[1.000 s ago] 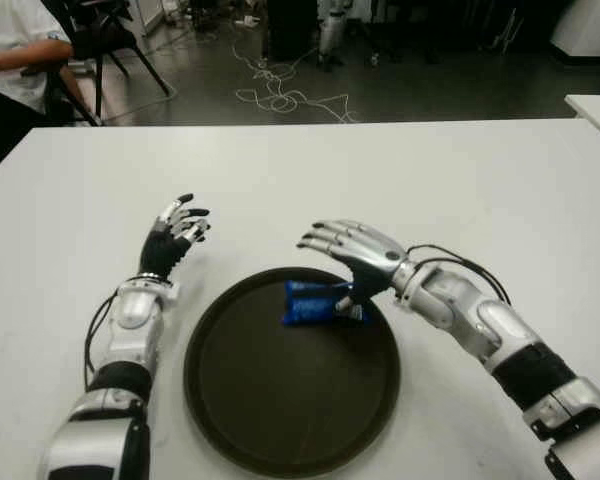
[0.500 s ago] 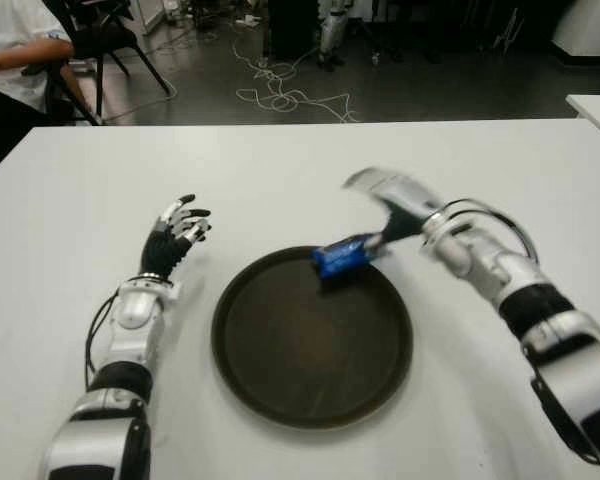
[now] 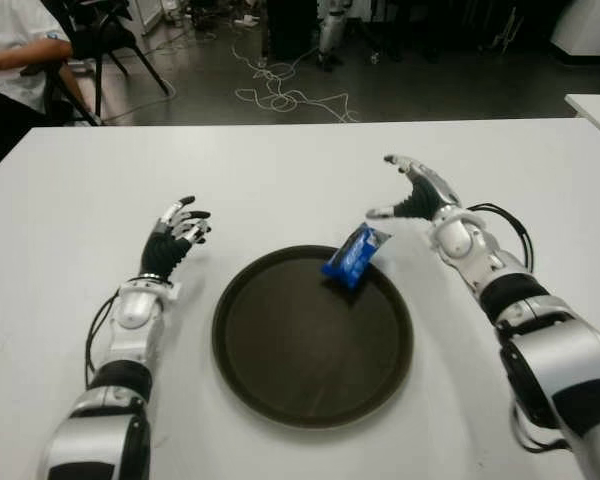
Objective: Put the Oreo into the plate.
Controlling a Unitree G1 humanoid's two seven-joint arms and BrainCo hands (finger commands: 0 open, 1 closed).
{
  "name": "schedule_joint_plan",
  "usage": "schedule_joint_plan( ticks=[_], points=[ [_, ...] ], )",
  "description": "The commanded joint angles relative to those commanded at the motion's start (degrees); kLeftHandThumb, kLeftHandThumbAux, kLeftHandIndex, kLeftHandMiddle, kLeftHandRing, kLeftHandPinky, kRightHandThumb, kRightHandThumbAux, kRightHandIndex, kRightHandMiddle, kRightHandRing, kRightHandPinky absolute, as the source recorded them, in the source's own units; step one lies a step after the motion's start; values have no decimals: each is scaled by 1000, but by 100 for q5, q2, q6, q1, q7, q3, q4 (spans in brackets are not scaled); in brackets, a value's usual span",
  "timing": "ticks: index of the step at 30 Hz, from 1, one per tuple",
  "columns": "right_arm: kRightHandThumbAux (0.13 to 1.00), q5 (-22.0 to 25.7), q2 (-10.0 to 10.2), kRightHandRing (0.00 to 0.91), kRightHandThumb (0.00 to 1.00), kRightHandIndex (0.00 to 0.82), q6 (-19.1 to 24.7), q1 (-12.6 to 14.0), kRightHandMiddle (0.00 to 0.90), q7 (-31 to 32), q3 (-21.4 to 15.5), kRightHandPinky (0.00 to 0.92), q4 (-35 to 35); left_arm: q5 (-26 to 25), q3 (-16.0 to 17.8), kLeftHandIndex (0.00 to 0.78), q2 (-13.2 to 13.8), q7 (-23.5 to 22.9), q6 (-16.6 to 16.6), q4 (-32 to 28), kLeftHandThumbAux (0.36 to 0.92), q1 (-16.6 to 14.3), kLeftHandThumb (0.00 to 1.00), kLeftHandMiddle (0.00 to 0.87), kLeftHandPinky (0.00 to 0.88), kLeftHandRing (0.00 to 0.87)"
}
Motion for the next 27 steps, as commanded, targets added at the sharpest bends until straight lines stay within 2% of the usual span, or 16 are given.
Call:
schedule_joint_plan(
  ticks=[5, 11, 21, 27],
  points=[
    [778, 52, 58, 191, 0, 171, 179, 60, 197, -81, -24, 207, 207, 16, -6, 148, 10, 10, -28, 29, 622, -3, 311, 304, 377, 337],
    [798, -138, 17, 193, 0, 164, 505, 27, 190, -235, 147, 201, 384, -5, -11, 154, 1, -38, 31, 9, 614, -6, 297, 309, 379, 346],
    [809, -186, 12, 205, 0, 177, 593, 35, 197, -333, 199, 201, 401, 21, -27, 148, -8, 3, 18, -36, 634, 20, 275, 299, 359, 328],
    [801, -235, 1, 211, 0, 187, 758, 2, 198, -324, 276, 219, 424, 25, -36, 146, -6, -20, -8, -32, 627, 16, 257, 301, 368, 337]
  ],
)
